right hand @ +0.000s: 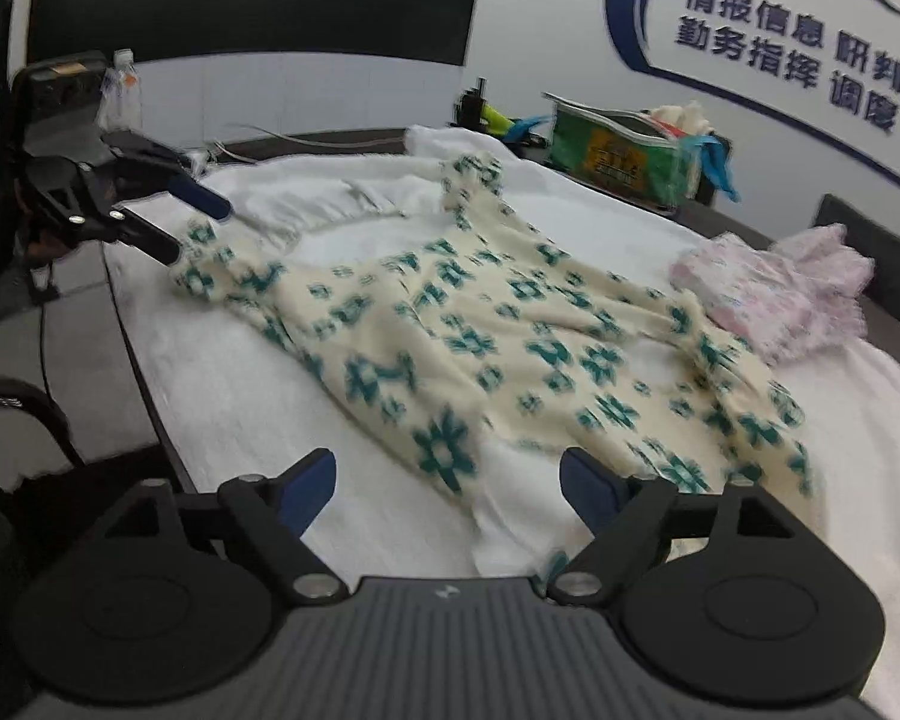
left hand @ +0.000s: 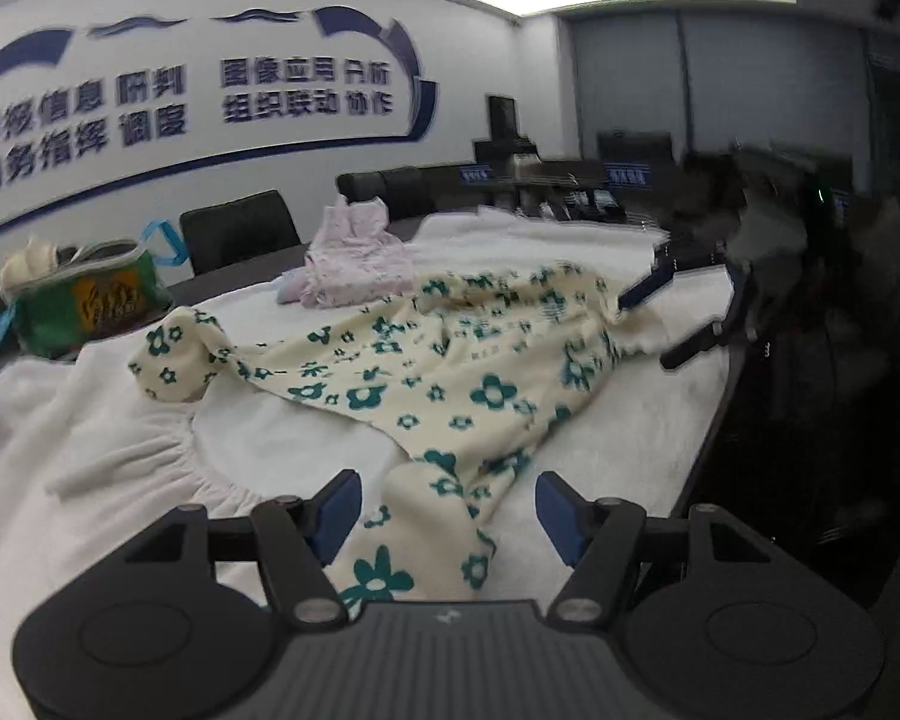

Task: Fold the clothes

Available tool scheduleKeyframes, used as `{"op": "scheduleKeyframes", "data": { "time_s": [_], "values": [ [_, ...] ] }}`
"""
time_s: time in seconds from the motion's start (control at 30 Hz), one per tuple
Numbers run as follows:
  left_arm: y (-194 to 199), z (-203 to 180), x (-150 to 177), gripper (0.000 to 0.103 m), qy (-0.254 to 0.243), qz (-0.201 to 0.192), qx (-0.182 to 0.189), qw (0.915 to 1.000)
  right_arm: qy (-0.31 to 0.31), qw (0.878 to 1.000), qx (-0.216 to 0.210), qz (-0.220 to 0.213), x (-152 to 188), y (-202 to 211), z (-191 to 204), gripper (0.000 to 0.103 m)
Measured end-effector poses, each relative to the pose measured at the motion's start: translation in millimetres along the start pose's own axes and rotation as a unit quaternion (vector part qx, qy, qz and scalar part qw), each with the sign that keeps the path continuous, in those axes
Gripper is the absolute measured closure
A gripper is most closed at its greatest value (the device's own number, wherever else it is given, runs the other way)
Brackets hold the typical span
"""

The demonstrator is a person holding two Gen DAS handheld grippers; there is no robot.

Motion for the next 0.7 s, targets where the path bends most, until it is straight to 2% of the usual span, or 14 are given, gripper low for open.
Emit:
{"op": "scheduleKeyframes", "data": {
  "time_s": [0.1,0.13,0.17,0.2,0.23,0.27,0.3,0.37,0.47,0.53,0.6,0.63,0.7],
  "values": [
    [-12,3,5,0.041,-0.007,0.023,-0.003,0.9997,-0.009,1.0,0.018,-0.001,10,-1,-11,0.021],
    [-17,5,6,0.049,-0.008,0.031,-0.004,0.9995,-0.015,1.0,0.022,-0.001,13,-2,-16,0.026],
    [-21,7,8,0.069,-0.009,0.039,-0.005,0.9992,-0.021,0.999,0.027,-0.002,15,-3,-21,0.038],
    [-24,9,9,0.078,-0.008,0.045,0.0,0.9989,-0.028,0.999,0.023,-0.002,16,-6,-24,0.047],
    [-24,14,10,0.086,-0.004,0.051,0.005,0.9987,-0.035,0.999,0.018,-0.002,15,-9,-27,0.077],
    [-22,19,10,0.098,0.001,0.058,0.005,0.9983,-0.041,0.999,0.012,-0.001,15,-11,-30,0.095],
    [-18,26,8,0.098,0.007,0.063,0.003,0.998,-0.038,0.999,0.009,0.002,14,-12,-31,0.095],
    [2,39,-1,0.102,0.019,0.041,0.007,0.999,-0.014,1.0,0.007,0.014,13,-10,-27,0.102],
    [27,37,-11,0.103,-0.001,0.016,0.027,0.9995,0.019,1.0,0.007,0.005,5,15,-17,0.103],
    [29,26,-9,0.102,-0.011,0.023,0.044,0.9987,0.019,1.0,0.013,-0.001,1,31,-15,0.103],
    [24,17,1,0.1,-0.022,0.043,0.057,0.9972,0.015,0.999,0.014,0.025,6,33,-14,0.103],
    [21,13,7,0.095,-0.024,0.05,0.063,0.9965,0.013,0.999,0.014,0.04,8,33,-13,0.103],
    [28,14,14,0.094,-0.006,0.029,0.065,0.9974,0.015,0.999,0.008,0.051,13,33,-11,0.099]
  ]
}}
Point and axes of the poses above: each gripper's, at about its wrist camera, not at the fingertips, and y roughly against the way its jaws point, z to its left, x to its underside, the point moved 5 cm from there along -y, roughly the way its jaws point, and after that the axes turned 10 degrees about -y, right-handed, at the moved point
